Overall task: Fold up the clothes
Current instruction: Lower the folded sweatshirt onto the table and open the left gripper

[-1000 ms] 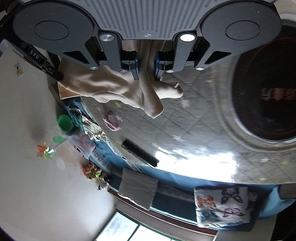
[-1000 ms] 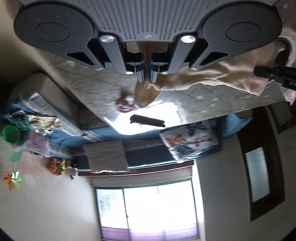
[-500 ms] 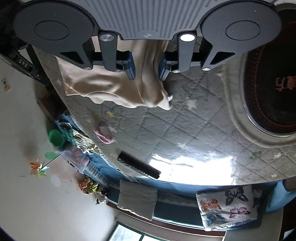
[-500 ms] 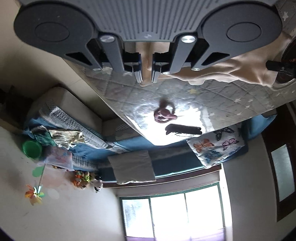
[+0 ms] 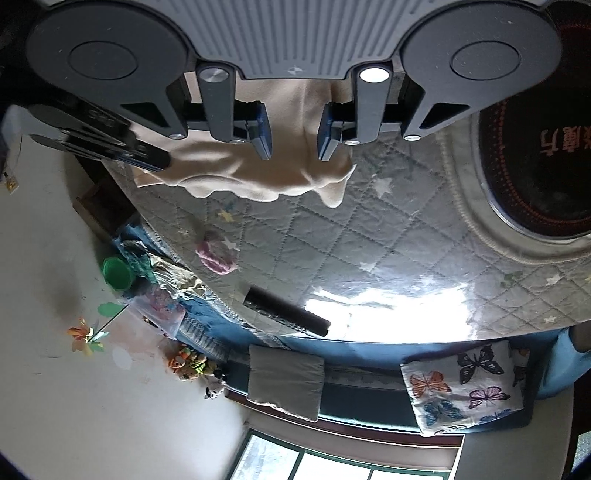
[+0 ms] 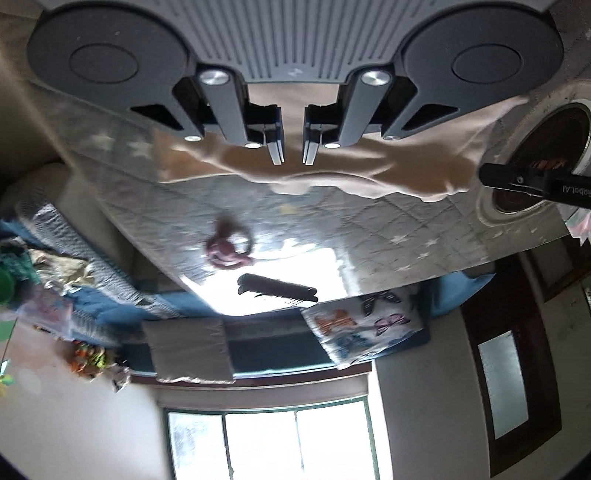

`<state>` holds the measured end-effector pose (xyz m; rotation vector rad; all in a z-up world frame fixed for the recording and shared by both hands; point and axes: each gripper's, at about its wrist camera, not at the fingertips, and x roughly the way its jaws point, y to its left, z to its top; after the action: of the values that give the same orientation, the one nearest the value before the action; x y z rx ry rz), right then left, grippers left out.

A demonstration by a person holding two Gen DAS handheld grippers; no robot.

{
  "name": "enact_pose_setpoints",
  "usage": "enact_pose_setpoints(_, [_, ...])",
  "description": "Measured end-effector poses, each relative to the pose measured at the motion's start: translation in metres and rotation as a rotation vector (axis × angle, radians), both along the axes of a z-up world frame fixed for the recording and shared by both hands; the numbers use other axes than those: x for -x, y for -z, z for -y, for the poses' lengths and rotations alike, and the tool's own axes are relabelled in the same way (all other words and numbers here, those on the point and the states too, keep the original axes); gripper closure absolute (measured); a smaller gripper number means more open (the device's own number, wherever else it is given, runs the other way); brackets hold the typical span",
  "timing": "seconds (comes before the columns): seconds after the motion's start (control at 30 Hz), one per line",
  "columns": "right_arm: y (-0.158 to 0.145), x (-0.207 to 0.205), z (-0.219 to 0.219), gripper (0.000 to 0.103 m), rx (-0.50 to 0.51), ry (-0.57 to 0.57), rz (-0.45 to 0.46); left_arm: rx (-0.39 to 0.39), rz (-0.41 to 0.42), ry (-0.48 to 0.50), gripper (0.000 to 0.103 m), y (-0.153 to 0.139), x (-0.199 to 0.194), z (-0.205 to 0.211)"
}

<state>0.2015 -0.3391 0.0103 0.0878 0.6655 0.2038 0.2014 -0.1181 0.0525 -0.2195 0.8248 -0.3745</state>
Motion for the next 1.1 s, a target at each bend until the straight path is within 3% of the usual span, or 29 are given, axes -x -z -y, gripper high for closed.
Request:
enact_pose_setpoints(0.27, [0.011,-0.032,-0.008,0.093,0.007,0.023,-0.033,0.021,-0.015,0.056,0.078,0.01,-0.027,0.02])
enact_pose_setpoints(0.57, [0.022,-0.038,-0.007,0.092,-0.002,0.024,-0.047,0.008,-0.084,0.039,0.08,0.039,-0.051,0.026])
enact_pose_setpoints(0.73, [0.017,-0.034,-0.006,0.091,-0.005,0.02,-0.039,0.007,-0.068,0.04,0.079,0.03,-0.042,0.022])
enact_pose_setpoints(0.93, [0.001,-0.012,-0.009,0.08,0.007,0.002,-0.008,-0.032,-0.015,0.048,0.073,0.011,-0.012,0.015])
enact_pose_setpoints(1.0, [-0.003,-0.001,-0.01,0.068,0.008,0.0,0.001,-0.035,-0.003,0.048,0.062,0.006,0.001,0.01])
enact_pose_setpoints(1.03, [-0.004,0.004,-0.011,0.056,0.009,0.001,0.005,-0.039,0.006,0.046,0.059,0.004,0.009,0.007])
enact_pose_setpoints(1.1, [-0.004,0.018,-0.013,0.054,0.024,-0.001,0.013,-0.045,0.018,0.045,0.053,0.002,0.022,0.003])
